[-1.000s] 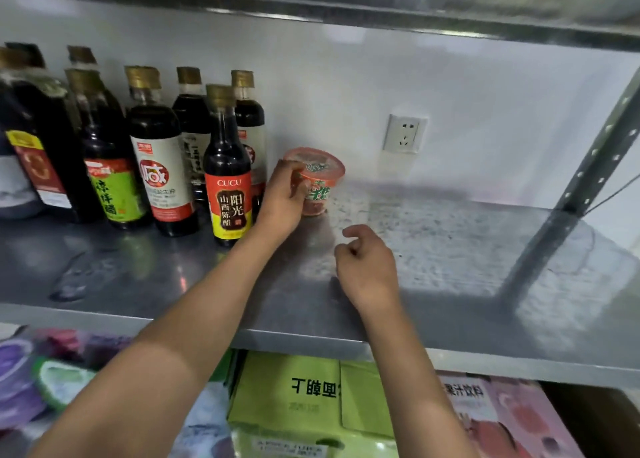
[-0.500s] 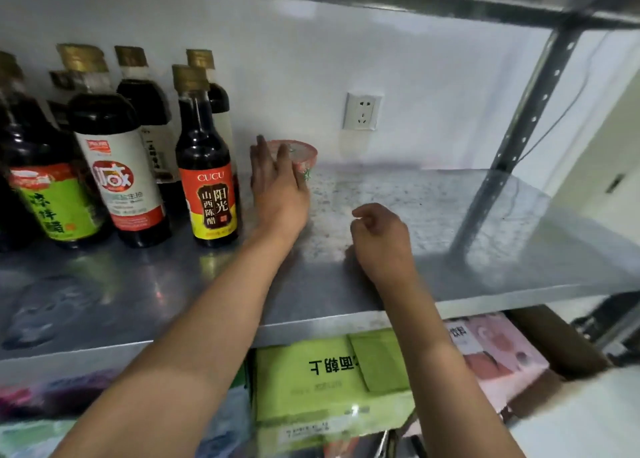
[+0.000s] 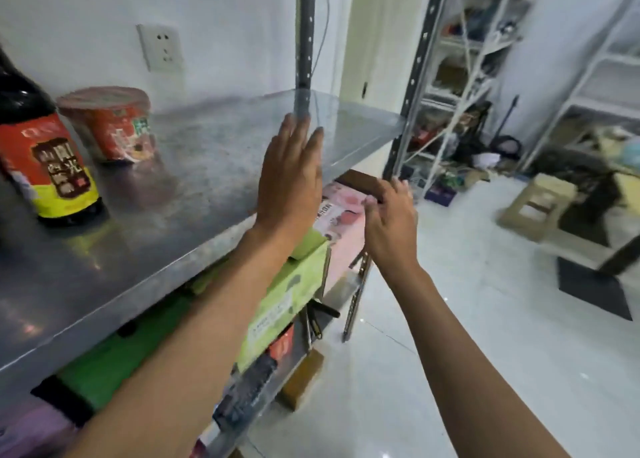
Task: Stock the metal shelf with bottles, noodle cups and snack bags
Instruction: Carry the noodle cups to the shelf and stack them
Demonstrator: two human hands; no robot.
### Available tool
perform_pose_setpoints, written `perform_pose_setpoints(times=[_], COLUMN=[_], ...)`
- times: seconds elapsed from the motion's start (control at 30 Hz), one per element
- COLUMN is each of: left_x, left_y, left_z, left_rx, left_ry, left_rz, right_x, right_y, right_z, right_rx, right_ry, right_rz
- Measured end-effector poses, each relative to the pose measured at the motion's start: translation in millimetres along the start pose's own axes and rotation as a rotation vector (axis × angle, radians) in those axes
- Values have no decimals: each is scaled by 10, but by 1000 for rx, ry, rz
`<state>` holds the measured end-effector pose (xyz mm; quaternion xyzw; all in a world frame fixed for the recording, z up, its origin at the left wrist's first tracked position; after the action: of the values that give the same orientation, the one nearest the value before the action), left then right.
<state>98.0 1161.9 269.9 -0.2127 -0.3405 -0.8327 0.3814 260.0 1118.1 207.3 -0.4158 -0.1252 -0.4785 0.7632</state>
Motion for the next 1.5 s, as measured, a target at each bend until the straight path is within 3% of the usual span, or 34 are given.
perform_pose_setpoints(times=[0.33, 0.7, 0.87, 1.17, 1.3, 1.4, 1.5], left_x=[-671, -553, -342, 266, 358, 253, 148], left_y=[2216, 4496, 5243, 5876, 5942, 6003, 6032], left_z=[-1698, -4066, -5362, -7341, -7883, -8115, -8197], left_rx=[-195, -447, -451, -718, -796, -877, -899], left_ry=[-384, -888, -1165, -1534, -1633, -1664, -1720], left_rz=[-358, -604, -705, -728, -669, -578, -506], right_x=[2231, 4250, 4774, 5147, 4969, 4685, 4400], right_y=[573, 830, 738, 234, -12, -37, 69], right_z=[-1667, -4776, -6273, -8449, -9343, -9834, -10089], right_rx=[-283, -766, -996, -1328, -1674, -1903, -1933], right_ry=[216, 591, 644, 998, 1076, 1226, 1396], right_rz=[-296, -357, -449, -614, -615, -377, -55])
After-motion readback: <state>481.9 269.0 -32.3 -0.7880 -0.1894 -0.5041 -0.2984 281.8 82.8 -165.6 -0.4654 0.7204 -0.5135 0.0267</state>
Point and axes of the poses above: each hand's wrist, its own z-axis towards the middle knuckle, its own x-axis out of the back of the hand, y = z × x, the point moved 7 cm from there along z, towards the middle knuckle, and after that the axes turned 15 degrees about x, right-handed, at the moved point
